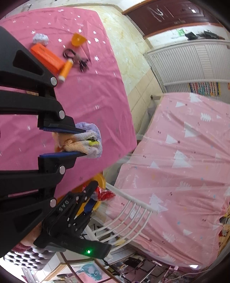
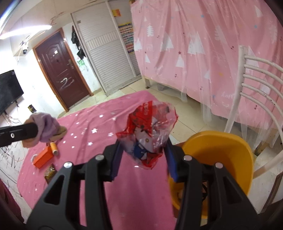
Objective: Collect trash
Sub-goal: 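Carry the sock and red wrapper to the yellow bucket and open both grippers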
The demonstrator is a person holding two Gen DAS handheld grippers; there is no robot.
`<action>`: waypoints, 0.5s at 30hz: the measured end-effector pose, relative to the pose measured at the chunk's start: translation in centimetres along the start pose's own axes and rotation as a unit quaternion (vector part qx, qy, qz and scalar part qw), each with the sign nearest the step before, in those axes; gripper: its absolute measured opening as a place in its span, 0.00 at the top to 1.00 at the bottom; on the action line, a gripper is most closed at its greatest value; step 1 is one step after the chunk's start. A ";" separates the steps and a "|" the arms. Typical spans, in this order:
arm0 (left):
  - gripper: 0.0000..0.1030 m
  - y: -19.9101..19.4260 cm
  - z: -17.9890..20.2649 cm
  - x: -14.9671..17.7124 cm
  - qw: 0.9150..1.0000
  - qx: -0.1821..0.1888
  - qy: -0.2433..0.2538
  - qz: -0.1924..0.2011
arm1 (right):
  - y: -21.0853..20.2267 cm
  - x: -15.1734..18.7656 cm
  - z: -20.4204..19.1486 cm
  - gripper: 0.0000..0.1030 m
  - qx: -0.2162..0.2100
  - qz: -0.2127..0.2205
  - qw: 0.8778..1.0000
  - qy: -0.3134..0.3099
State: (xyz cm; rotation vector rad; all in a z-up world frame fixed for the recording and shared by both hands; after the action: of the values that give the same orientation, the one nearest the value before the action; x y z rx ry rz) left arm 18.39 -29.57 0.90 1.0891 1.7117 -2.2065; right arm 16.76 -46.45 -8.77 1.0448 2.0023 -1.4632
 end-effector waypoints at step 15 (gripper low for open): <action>0.89 8.4 9.3 -2.3 0.997 0.057 0.025 -0.036 | 0.4 1.5 10.4 0.58 0.099 -0.028 0.994 0.048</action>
State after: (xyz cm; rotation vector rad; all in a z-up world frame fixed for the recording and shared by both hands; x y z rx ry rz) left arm 20.19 -41.40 -3.46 1.1342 1.6885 -2.3667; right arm 15.30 -55.63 -13.61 1.1690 1.9985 -1.6993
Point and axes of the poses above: each gripper's, at about its wrist camera, not at the fingertips, and y roughly the way its jaws point, z to its right, x to its underside, the point moved 5 cm from there along y, roughly the way its jaws point, and after that the axes turned 3 degrees about y, right-handed, at the moved point
